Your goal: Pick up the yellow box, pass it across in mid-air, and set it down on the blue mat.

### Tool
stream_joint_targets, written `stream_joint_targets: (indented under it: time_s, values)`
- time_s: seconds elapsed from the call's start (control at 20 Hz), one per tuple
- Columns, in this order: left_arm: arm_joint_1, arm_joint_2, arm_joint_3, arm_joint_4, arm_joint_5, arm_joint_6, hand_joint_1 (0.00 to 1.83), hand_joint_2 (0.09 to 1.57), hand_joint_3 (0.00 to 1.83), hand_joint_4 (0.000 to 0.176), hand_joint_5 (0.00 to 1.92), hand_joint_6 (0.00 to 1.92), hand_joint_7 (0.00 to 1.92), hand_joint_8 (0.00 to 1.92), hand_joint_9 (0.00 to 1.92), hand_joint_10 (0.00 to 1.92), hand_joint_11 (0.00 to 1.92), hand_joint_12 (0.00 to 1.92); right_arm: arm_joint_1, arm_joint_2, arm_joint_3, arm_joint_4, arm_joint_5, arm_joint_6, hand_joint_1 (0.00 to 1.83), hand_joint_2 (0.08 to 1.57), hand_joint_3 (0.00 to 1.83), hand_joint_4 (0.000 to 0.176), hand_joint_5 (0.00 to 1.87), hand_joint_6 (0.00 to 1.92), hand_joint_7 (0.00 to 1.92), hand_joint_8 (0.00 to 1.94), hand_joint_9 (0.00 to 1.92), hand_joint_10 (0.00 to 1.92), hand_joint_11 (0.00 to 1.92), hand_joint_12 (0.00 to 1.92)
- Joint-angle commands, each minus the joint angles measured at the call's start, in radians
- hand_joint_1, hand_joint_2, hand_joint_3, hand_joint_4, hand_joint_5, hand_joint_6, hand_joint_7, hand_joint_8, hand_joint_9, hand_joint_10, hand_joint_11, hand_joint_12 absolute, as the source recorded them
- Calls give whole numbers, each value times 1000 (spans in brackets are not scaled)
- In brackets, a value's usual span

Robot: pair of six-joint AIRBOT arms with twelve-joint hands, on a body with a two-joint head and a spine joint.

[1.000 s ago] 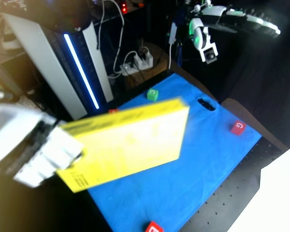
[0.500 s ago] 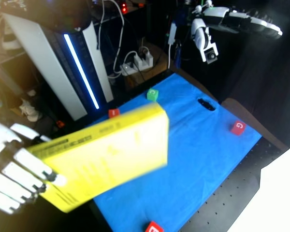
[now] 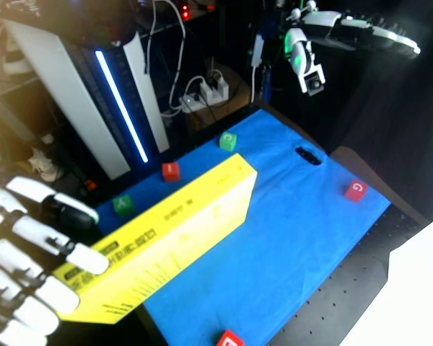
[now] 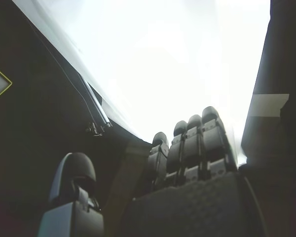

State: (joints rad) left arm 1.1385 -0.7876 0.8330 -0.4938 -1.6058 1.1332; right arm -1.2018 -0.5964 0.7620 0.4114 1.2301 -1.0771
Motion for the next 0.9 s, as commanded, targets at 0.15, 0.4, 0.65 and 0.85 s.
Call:
stream_joint_targets:
  time_s: [0.15, 0.4, 0.65, 0.85]
  values:
    - [-7, -5, 3, 19, -123, -3, 309, 1223, 13, 111, 20, 0, 0, 0, 0, 0, 0, 0, 8, 30, -6, -4, 208, 6, 260, 1207, 0, 158, 0, 0, 0, 0, 0, 0, 7, 4]
    - [-7, -2, 3, 35, -124, -4, 318, 1212, 4, 131, 0, 0, 0, 0, 0, 0, 0, 0, 4, 39, -27, -31, 332, 15, 219, 1190, 0, 161, 0, 0, 0, 0, 0, 0, 0, 0]
    - [-8, 3, 2, 54, -125, -4, 361, 1212, 1, 128, 0, 0, 0, 0, 0, 0, 0, 0, 1, 52, -34, -46, 400, 15, 193, 1221, 5, 92, 0, 0, 0, 0, 0, 0, 0, 0]
    - [-8, 10, 0, 60, -125, -3, 374, 1209, 0, 166, 0, 0, 0, 0, 0, 0, 0, 0, 1, 60, -34, -53, 415, 15, 101, 1233, 6, 78, 0, 0, 0, 0, 0, 0, 0, 0]
